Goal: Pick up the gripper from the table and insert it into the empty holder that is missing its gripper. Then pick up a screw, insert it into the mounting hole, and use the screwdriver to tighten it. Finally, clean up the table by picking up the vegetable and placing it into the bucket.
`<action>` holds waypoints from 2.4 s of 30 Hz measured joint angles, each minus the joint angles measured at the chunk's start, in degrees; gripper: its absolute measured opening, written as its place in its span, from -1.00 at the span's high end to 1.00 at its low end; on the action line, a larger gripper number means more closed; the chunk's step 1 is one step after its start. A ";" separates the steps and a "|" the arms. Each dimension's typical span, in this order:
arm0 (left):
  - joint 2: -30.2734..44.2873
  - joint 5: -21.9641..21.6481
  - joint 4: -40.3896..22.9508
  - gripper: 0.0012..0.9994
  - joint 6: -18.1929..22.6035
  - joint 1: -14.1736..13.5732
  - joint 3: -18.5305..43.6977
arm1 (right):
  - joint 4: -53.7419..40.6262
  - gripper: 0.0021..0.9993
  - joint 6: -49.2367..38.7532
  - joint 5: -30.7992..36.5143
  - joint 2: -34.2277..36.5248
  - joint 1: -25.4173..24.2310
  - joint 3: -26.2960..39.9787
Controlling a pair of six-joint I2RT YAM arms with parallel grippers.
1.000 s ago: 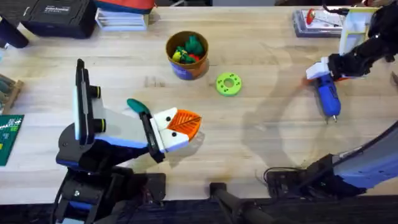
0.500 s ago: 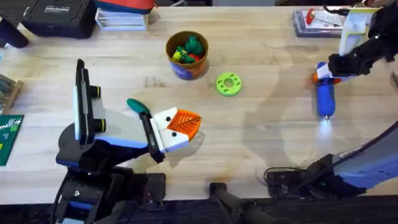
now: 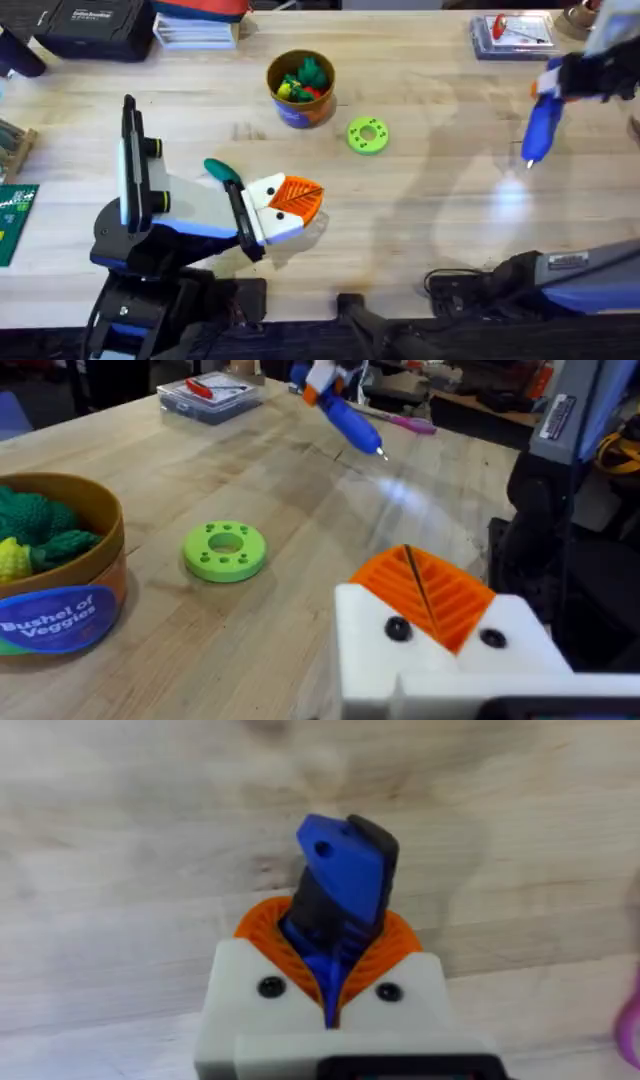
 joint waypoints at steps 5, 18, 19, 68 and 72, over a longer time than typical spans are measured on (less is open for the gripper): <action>-0.01 0.00 0.00 0.99 0.00 0.00 0.00 | 0.30 0.95 3.04 -1.69 -9.31 0.26 -0.04; -0.01 0.00 0.00 0.99 0.00 0.00 0.00 | 17.00 0.95 13.36 -6.72 -35.71 13.30 -17.99; -0.01 -0.02 0.00 0.99 0.00 0.00 0.00 | 19.54 0.95 14.04 -7.39 -37.57 15.75 -19.27; -0.01 -0.02 0.00 0.99 0.00 0.00 0.00 | 91.01 0.95 26.15 -32.36 -31.58 73.71 -37.09; -0.01 -0.01 0.00 0.99 0.00 0.00 0.00 | 91.22 0.95 25.60 -32.34 -30.01 73.77 -37.16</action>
